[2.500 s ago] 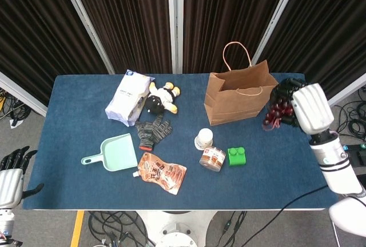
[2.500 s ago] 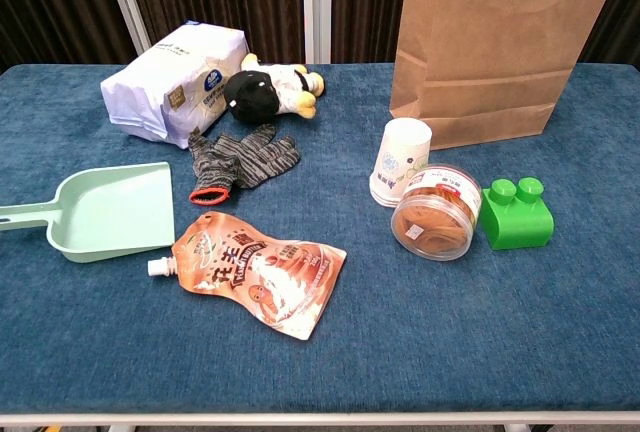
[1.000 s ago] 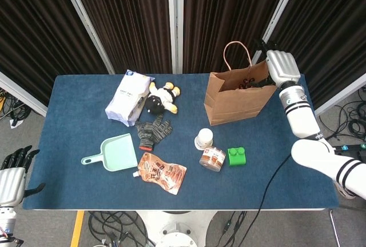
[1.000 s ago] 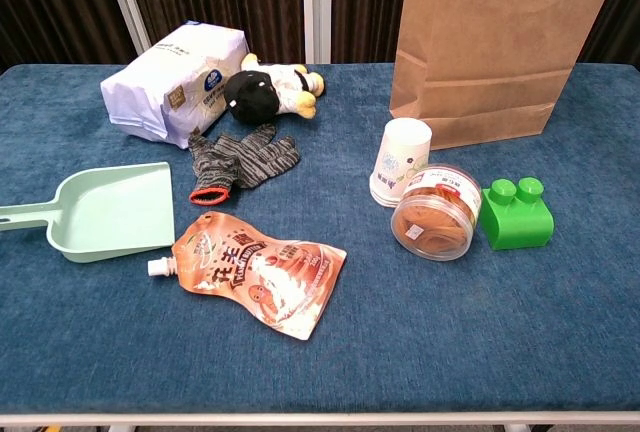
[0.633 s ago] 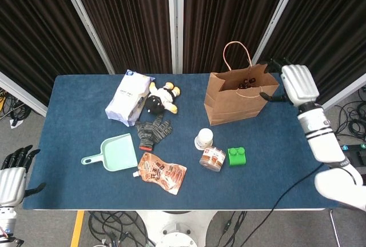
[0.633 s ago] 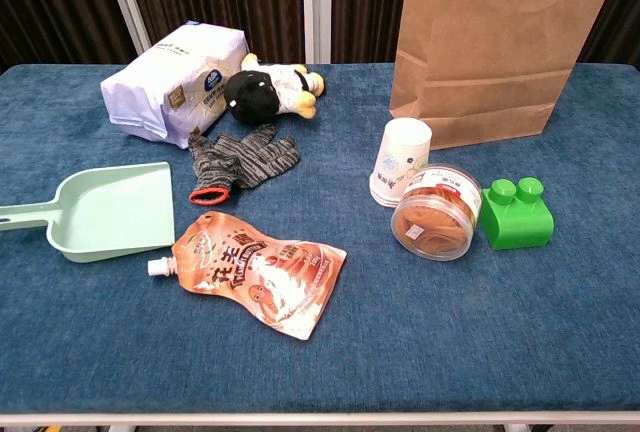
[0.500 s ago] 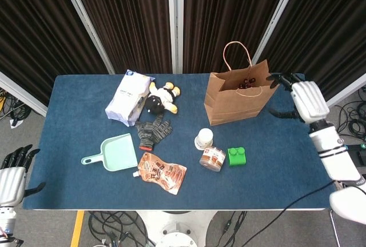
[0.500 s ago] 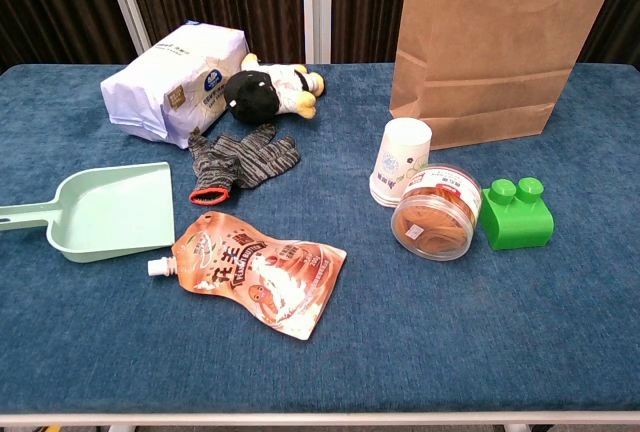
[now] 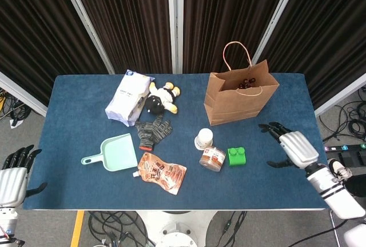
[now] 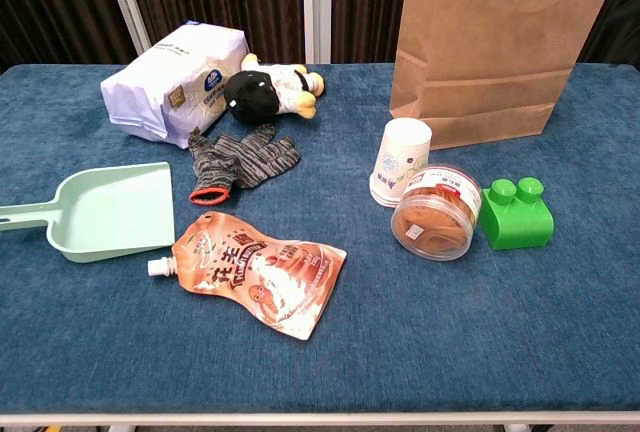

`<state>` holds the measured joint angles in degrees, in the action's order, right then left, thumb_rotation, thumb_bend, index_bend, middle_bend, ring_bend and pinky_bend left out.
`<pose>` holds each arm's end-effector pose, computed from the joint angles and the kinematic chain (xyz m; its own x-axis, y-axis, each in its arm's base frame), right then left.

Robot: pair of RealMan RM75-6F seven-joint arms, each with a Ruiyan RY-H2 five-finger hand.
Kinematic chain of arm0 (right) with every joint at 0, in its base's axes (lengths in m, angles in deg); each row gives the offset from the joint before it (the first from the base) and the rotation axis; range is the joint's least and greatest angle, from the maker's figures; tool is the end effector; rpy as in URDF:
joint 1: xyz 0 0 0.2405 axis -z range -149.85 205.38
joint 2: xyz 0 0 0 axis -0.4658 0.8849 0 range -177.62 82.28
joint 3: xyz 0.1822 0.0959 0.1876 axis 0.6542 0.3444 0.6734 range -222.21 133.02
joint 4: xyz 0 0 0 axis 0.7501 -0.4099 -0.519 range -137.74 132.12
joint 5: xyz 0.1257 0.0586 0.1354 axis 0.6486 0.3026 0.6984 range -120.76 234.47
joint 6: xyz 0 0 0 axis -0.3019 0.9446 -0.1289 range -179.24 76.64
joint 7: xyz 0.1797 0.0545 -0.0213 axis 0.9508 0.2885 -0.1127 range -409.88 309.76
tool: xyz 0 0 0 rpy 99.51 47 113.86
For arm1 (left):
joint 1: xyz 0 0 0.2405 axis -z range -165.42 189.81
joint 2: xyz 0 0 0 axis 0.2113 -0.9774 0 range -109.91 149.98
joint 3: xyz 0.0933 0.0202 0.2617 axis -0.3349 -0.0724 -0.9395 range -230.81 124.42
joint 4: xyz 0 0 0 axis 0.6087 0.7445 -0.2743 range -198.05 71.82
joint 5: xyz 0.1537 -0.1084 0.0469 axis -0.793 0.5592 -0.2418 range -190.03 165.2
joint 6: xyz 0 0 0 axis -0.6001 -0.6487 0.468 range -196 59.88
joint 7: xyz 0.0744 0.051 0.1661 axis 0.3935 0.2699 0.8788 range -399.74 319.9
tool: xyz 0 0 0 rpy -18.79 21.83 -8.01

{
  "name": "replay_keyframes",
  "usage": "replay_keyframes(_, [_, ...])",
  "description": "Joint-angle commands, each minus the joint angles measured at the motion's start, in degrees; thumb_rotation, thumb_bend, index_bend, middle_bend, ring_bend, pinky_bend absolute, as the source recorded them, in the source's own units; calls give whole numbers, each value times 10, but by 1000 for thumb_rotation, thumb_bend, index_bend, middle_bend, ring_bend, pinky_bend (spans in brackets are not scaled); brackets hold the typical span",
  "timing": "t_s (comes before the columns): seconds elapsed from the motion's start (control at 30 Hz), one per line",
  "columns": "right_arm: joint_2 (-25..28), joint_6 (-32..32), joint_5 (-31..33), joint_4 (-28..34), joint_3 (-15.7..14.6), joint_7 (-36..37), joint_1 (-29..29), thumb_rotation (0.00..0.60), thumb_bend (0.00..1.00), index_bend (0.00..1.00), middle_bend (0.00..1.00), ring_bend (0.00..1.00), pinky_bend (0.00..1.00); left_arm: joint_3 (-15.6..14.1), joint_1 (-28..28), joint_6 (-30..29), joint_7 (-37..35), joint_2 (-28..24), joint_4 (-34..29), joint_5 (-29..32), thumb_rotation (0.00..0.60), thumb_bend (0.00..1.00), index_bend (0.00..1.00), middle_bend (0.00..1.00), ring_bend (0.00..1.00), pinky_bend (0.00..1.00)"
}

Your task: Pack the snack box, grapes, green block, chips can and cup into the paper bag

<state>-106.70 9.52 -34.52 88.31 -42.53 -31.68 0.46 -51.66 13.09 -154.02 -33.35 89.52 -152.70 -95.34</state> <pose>-0.2525 -0.3274 0.1390 0.3415 -0.3192 0.8840 -0.9130 -0.3359 0.2314 -0.3517 0.1981 0.1578 0.4535 0.0499 0.8899 0.8838 0.1040 -0.4562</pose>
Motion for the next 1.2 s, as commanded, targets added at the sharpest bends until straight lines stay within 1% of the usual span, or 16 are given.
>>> replay_keyframes(0.03, [-73,-72,45,-15,-5,-96,-24,600,0,0,83,0,199,0,-1,1,-2,1,2,1,600,44,238,203,121,152])
replay_keyframes(0.17, [-130,-91,76,-44,0,-151,-34,600,0,0,80,0,185,-1,-2,3,-9,3,9,6,600,44,238,203,121,152])
replay_keyframes(0.27, [-173,-97,94,-72,3,-189,-39,600,1,0,101,0,185,-1,-3,4,-15,5,14,7,600,44,238,203,121,152])
replay_keyframes(0.43, [-225,-103,114,-115,4,-242,-46,600,27,10,141,0,182,-1,-4,4,-21,7,20,8,600,45,238,203,121,152])
replay_keyframes(0.53, [-247,-99,122,-133,7,-259,-47,600,57,126,170,0,176,-1,-5,4,-24,8,23,10,600,44,238,203,121,152])
replay_keyframes(0.57, [-251,-100,124,-135,8,-261,-48,600,62,160,175,0,176,-1,-6,4,-25,9,24,10,600,44,238,202,121,152])
replay_keyframes(0.6, [-255,-101,127,-137,8,-261,-49,600,64,172,177,0,177,-2,-6,4,-26,9,25,10,600,44,238,202,121,152])
replay_keyframes(0.7, [-265,-103,129,-144,8,-263,-52,600,65,179,195,0,181,-2,-7,4,-30,11,28,10,600,44,238,203,121,152])
replay_keyframes(0.77, [-272,-102,129,-150,8,-263,-53,600,76,208,235,16,194,-2,-7,4,-32,12,30,10,600,44,238,203,121,152])
replay_keyframes(0.87, [-282,-98,132,-160,10,-270,-54,600,106,298,318,76,235,-2,-7,4,-34,12,32,10,600,44,238,203,121,152])
replay_keyframes(0.9, [-285,-95,132,-163,10,-273,-54,600,120,345,352,102,257,-2,-8,4,-35,12,33,10,600,44,238,203,121,152])
replay_keyframes(1.03, [-292,-83,131,-171,11,-275,-51,600,156,462,425,180,350,-2,-8,5,-37,13,35,10,600,44,238,203,121,152])
replay_keyframes(1.13, [-278,-66,120,-155,16,-252,-49,600,171,506,444,211,411,-1,-7,6,-37,13,36,10,600,44,238,203,121,152])
replay_keyframes(1.2, [-249,-46,100,-125,20,-224,-47,600,171,511,448,220,424,-1,-7,6,-37,12,35,10,600,44,238,203,121,152])
